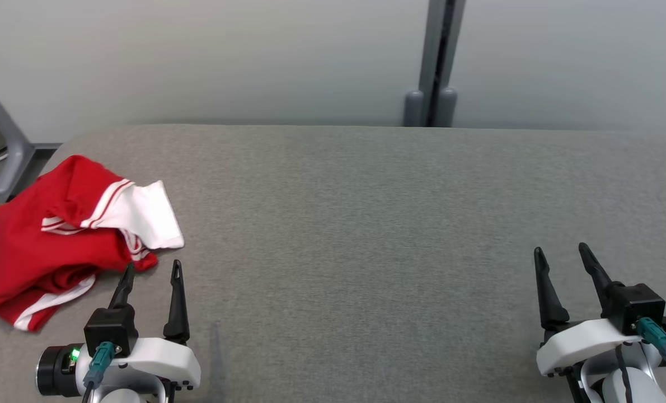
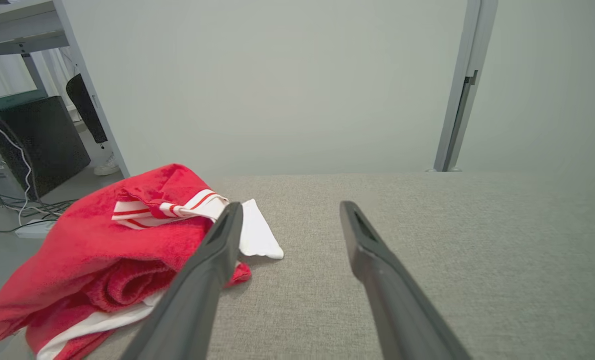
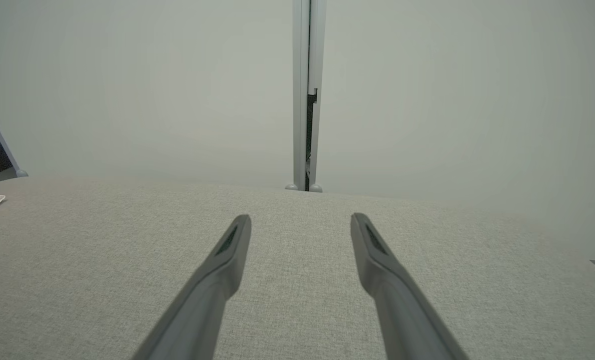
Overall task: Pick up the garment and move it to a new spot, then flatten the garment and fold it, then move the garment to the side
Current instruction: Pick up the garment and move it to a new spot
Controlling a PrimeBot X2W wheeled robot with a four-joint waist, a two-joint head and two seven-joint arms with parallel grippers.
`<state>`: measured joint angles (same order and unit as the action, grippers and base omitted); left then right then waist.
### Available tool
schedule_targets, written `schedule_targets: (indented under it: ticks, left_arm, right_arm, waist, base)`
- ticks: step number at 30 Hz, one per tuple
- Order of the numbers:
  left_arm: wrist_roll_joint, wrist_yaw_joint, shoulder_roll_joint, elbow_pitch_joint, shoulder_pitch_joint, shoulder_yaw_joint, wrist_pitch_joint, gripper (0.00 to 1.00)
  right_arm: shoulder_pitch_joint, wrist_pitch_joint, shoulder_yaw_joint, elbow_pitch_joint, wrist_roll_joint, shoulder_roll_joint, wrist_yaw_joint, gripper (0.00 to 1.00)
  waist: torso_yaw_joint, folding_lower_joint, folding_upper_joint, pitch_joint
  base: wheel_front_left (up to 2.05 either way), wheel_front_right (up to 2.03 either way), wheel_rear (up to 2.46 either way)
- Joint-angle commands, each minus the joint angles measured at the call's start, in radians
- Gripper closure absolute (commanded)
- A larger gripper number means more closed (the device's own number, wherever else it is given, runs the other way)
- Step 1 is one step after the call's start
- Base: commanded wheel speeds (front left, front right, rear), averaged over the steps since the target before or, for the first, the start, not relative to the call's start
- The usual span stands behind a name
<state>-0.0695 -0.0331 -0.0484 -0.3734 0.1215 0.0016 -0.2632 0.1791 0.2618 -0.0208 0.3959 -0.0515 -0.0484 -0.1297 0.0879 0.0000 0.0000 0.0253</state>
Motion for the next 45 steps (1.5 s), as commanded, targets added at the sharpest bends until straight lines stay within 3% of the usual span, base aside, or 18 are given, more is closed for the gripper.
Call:
schedule_targets:
  ticks: [1, 15, 24, 30, 39, 45]
  left_arm:
    - [-0.001, 0.001, -0.004, -0.003, 0.007, 0.005, -0.002, 0.00]
    - [0.003, 0.006, -0.004, -0.007, -0.015, 0.050, -0.002, 0.00]
    - [-0.011, 0.006, -0.003, -0.009, -0.025, 0.063, -0.002, 0.00]
    - [-0.035, 0.013, -0.004, -0.029, 0.000, 0.080, -0.002, 0.00]
    - [-0.059, 0.057, -0.005, -0.101, 0.130, 0.107, -0.002, 0.00]
    - [-0.027, 0.087, -0.055, -0.199, 0.284, 0.136, -0.002, 0.00]
  right_arm:
    - [-0.001, 0.005, 0.005, 0.000, -0.003, -0.005, -0.002, 0.00]
    - [-0.005, 0.004, 0.039, 0.001, -0.025, -0.005, -0.001, 0.00]
    - [-0.002, 0.004, 0.054, 0.001, -0.029, -0.006, -0.001, 0.00]
    - [0.018, 0.004, 0.068, 0.001, -0.013, -0.006, -0.001, 0.00]
    - [0.070, 0.003, 0.091, 0.004, 0.021, -0.028, -0.001, 0.00]
    - [0.112, 0.003, 0.110, 0.003, 0.020, -0.057, -0.001, 0.00]
  waist:
    - [0.037, 0.0000, 0.0000, 0.001]
    - [0.257, 0.0000, 0.0000, 0.011]
    - [0.330, 0.0000, 0.0000, 0.020]
    - [0.329, 0.0000, 0.0000, 0.051]
    - [0.258, 0.0000, 0.0000, 0.159]
    - [0.198, 0.0000, 0.0000, 0.240]
  base:
    - [0.00, 0.00, 0.00]
    - [0.00, 0.00, 0.00]
    - [0.00, 0.00, 0.00]
    - [0.00, 0.00, 0.00]
    - [0.00, 0.00, 0.00]
    - [0.00, 0.00, 0.00]
